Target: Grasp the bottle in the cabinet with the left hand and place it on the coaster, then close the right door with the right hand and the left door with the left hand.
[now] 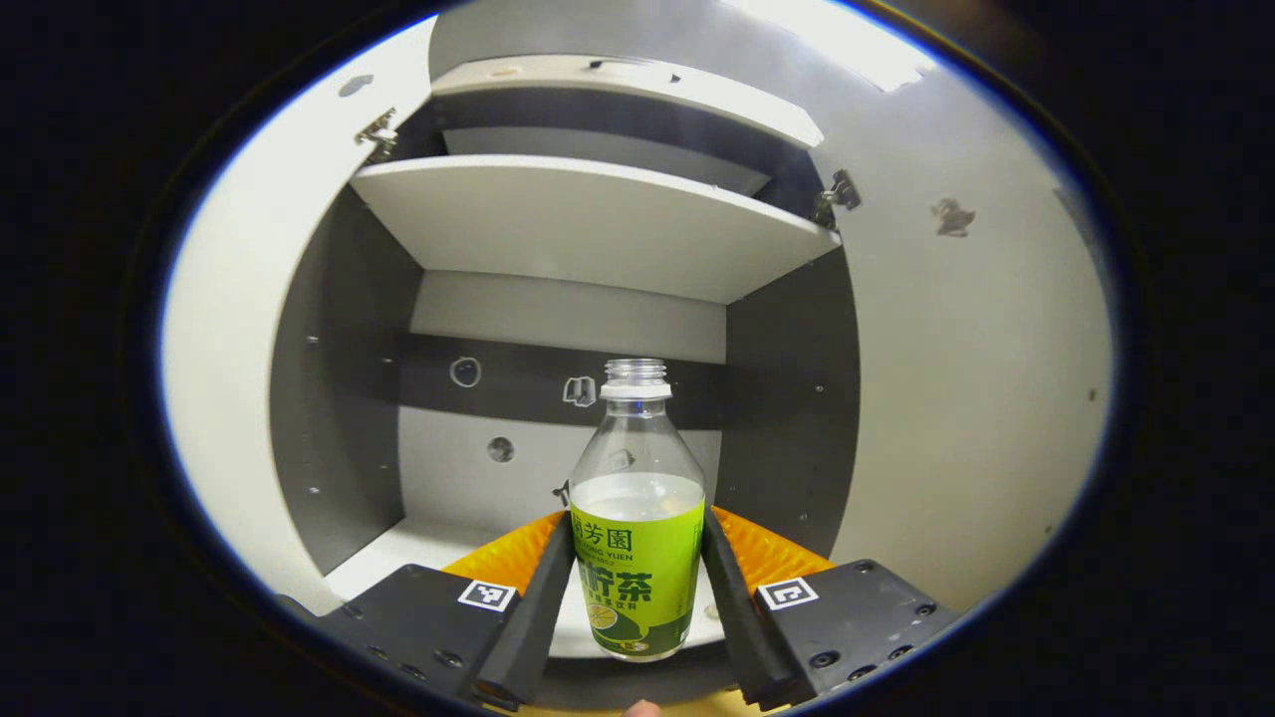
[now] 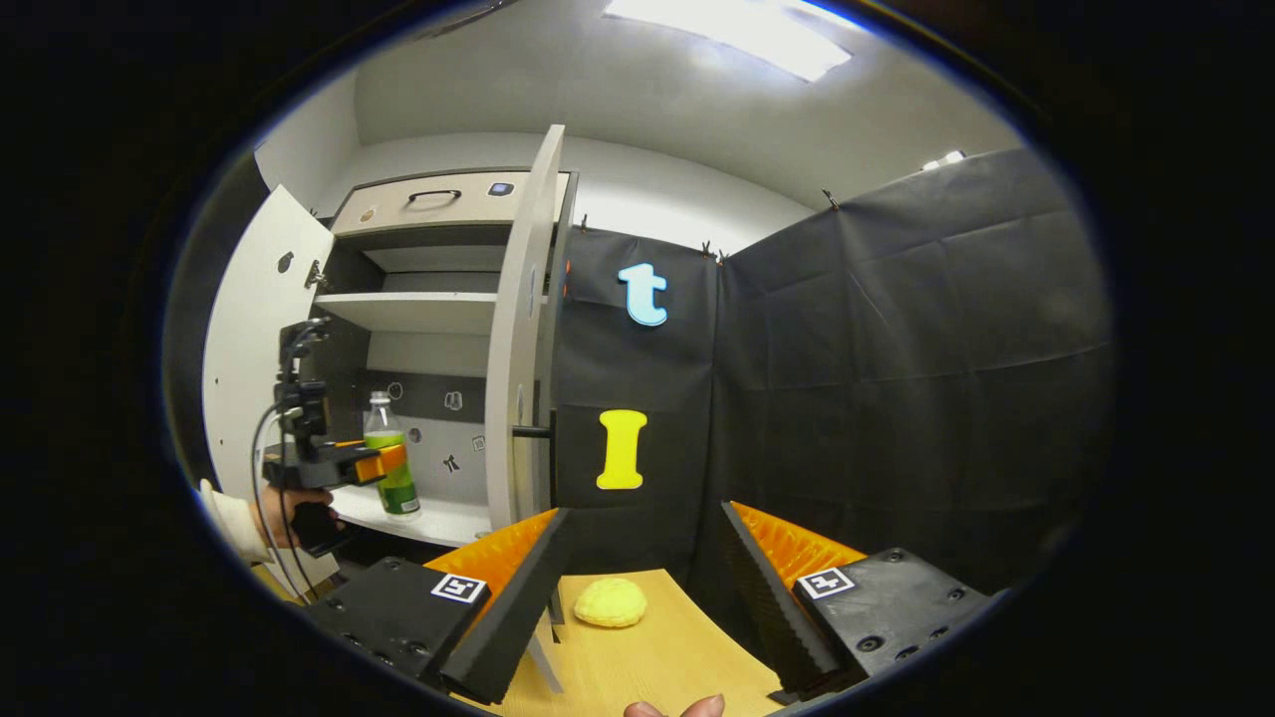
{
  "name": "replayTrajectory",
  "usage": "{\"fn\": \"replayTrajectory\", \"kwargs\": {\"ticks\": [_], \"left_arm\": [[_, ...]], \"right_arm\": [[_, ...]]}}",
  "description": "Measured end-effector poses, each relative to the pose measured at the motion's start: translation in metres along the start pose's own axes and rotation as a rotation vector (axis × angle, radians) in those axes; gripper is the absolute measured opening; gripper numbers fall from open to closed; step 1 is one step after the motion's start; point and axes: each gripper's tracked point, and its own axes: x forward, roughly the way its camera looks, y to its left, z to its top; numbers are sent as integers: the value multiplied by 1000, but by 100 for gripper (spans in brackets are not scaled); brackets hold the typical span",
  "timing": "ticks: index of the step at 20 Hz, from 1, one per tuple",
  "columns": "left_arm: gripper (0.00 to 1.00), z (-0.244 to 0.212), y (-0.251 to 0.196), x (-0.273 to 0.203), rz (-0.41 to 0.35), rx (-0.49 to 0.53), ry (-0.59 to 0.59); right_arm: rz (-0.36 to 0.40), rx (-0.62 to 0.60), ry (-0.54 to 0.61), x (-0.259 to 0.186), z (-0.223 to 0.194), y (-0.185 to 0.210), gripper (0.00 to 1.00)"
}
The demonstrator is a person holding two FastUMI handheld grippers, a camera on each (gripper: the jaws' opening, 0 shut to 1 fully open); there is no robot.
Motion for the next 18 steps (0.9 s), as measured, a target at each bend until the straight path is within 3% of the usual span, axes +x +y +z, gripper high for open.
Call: {"fn": "replayTrajectory", "kwargs": {"ticks": [3, 7, 10, 13, 18], "left_arm": [[74, -22, 15, -62, 34, 26, 23], [74, -61, 20, -123, 63, -15, 49], [75, -91, 22, -158, 103, 70, 36], [77, -141, -3, -184, 41, 96, 92], [77, -218, 3, -218, 70, 26, 218]], "right_arm": [[20, 2, -4, -3, 2, 16, 97], [41, -12, -10, -6, 5, 35, 97], [57, -22, -25, -9, 10, 49, 97], [61, -26, -29, -13, 12, 56, 97], [41, -42, -28, -19, 15, 53, 97]]}}
